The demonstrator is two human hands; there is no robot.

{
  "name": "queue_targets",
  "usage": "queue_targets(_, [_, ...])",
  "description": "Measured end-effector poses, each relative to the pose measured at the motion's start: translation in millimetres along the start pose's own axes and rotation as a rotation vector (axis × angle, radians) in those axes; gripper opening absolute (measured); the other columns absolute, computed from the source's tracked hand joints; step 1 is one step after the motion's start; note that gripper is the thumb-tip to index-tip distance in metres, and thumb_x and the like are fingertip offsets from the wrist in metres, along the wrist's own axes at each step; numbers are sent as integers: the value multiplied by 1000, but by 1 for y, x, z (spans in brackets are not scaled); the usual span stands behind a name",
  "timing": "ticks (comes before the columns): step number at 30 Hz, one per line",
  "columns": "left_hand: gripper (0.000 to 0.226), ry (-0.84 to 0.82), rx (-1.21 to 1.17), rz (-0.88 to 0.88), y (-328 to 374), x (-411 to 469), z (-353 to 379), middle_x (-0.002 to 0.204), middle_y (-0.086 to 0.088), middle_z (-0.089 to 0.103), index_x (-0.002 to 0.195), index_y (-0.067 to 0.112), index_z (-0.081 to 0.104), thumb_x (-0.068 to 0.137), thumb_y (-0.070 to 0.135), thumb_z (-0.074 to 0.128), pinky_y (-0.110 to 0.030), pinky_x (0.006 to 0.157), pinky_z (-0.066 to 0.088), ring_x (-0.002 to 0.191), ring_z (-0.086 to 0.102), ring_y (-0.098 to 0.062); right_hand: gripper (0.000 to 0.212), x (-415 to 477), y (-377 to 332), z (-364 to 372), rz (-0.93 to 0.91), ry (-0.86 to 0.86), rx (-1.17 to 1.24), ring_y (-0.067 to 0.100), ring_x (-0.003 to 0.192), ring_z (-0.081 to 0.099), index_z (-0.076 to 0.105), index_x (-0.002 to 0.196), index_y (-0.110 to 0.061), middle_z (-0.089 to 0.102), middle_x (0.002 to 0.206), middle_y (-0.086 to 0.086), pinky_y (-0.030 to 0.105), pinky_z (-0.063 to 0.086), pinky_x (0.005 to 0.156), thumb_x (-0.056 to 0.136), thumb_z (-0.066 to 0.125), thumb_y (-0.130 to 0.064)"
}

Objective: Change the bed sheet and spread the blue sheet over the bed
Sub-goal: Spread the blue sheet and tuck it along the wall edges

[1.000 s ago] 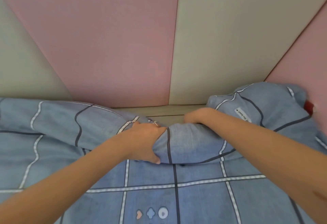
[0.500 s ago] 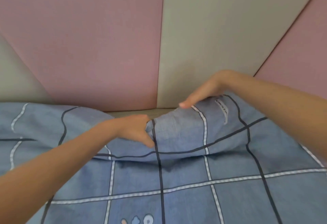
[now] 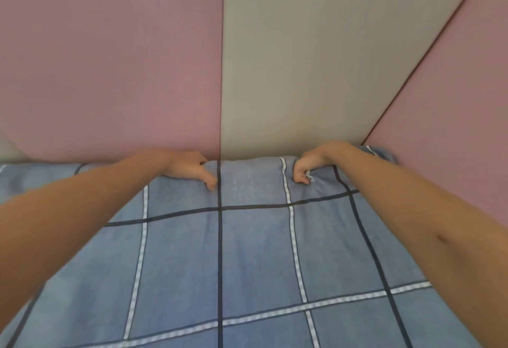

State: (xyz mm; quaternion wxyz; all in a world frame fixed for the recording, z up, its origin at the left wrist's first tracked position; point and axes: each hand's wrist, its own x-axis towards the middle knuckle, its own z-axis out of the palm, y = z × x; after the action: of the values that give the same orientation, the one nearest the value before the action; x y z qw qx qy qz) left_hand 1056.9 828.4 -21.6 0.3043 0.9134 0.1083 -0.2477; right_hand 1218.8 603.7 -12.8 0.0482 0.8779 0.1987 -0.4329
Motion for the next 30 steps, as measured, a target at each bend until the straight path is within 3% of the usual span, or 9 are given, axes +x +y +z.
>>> queue_targets(3, [65, 140, 161, -33, -16, 21, 15, 108, 2, 65, 102, 26, 64, 52, 65, 51, -28, 80, 45, 94, 59, -16, 11, 28, 3, 7, 34, -57, 45, 22, 57, 45, 54, 59, -9, 53, 74, 10, 16, 36, 46, 50, 58, -13])
queue_targets(7, [78, 257, 307, -84, -34, 41, 46, 126, -3, 60, 126, 28, 55, 63, 72, 44, -33, 90, 44, 110, 56, -23, 6, 49, 7, 22, 35, -20, 115, 25, 56, 50, 57, 63, -2, 58, 67, 10, 14, 39, 44, 65, 52, -1])
queue_targets(11, [63, 358, 487, -165, -31, 42, 58, 128, -8, 58, 134, 25, 46, 84, 64, 46, -40, 94, 44, 114, 54, -28, 5, 45, 9, 23, 0, 47, 61, 22, 69, 52, 58, 59, -10, 59, 76, 8, 21, 42, 56, 64, 59, -12])
queue_targets(14, [48, 685, 566, -144, -23, 24, 78, 115, -17, 62, 120, 12, 53, 89, 49, 47, -42, 97, 38, 108, 54, -33, 60, 26, 35, 10, -128, 140, -155, 23, 110, 54, 65, 104, -22, 59, 119, 1, 33, 43, 95, 57, 64, -60])
queue_targets(16, [39, 955, 472, -68, -16, 12, 110, 112, -23, 61, 108, 5, 60, 83, 35, 57, -54, 105, 24, 115, 49, -40, 102, 5, 58, 7, -105, 248, -304, 22, 141, 26, 31, 147, -28, 26, 154, -3, 40, 20, 116, 65, 44, -88])
queue_targets(18, [42, 1004, 325, -92, -9, 6, 137, 128, -24, 54, 111, 6, 59, 84, 37, 50, -59, 107, 8, 129, 39, -42, 110, -3, 74, 8, -24, 340, -250, 22, 145, 17, 17, 151, -30, 14, 159, -2, 42, 14, 118, 62, 19, -95])
queue_targets(22, [55, 942, 233, -149, -1, 6, 166, 146, -19, 40, 120, 12, 56, 86, 44, 28, -67, 106, 5, 139, 27, -40, 126, 0, 83, 19, 38, 467, -135, 28, 132, 42, 42, 143, -17, 38, 149, 9, 39, 34, 106, 54, 5, -99])
queue_targets(26, [50, 1002, 220, -119, -10, 6, 167, 145, -16, 42, 118, 15, 55, 84, 43, 31, -65, 108, 5, 139, 28, -36, 99, 6, 100, 12, 122, 462, 13, 31, 127, 46, 50, 134, -5, 45, 143, 15, 35, 33, 96, 82, 14, -81])
queue_targets(30, [49, 1005, 194, -121, -7, 12, 166, 144, -15, 43, 117, 15, 54, 83, 42, 32, -65, 108, 4, 139, 28, -34, 83, 42, 101, 28, 213, 577, -175, 32, 124, 48, 54, 131, -6, 49, 139, 19, 36, 35, 99, 93, 13, -67])
